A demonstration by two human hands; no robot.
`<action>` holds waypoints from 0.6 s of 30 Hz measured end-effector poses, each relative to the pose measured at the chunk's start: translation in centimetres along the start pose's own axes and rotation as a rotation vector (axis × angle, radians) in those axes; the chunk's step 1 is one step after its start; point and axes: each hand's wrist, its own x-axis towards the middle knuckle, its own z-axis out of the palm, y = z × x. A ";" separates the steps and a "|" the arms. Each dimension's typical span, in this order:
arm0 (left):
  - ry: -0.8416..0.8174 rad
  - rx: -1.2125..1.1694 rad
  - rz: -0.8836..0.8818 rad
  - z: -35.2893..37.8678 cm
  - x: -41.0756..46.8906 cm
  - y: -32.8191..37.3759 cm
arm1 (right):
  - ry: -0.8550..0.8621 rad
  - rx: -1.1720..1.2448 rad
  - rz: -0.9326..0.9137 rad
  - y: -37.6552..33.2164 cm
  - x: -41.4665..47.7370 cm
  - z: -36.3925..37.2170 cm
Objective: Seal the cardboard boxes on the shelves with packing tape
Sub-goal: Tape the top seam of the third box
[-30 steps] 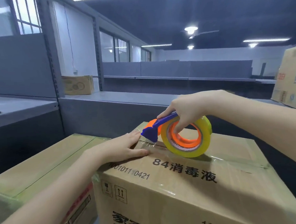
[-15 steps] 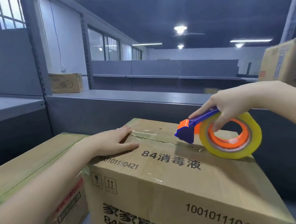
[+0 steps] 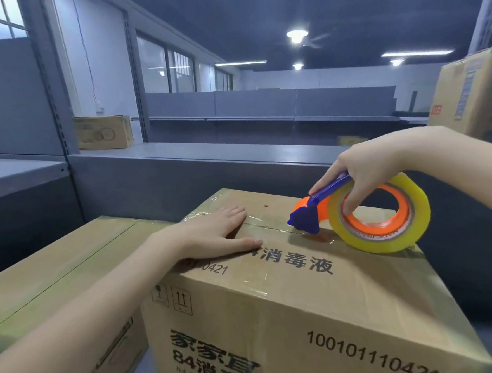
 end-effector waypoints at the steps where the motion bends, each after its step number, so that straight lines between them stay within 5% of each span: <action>1: -0.005 -0.010 -0.005 0.1 -0.2 0.0 | -0.005 -0.006 -0.005 -0.2 0.2 -0.1; 7: -0.085 0.094 -0.081 -1.0 0.1 1.4 | -0.010 -0.037 -0.015 -0.8 0.7 -0.1; 18: -0.113 0.000 0.054 0.4 0.6 4.4 | 0.003 -0.062 -0.003 -0.7 0.5 -0.1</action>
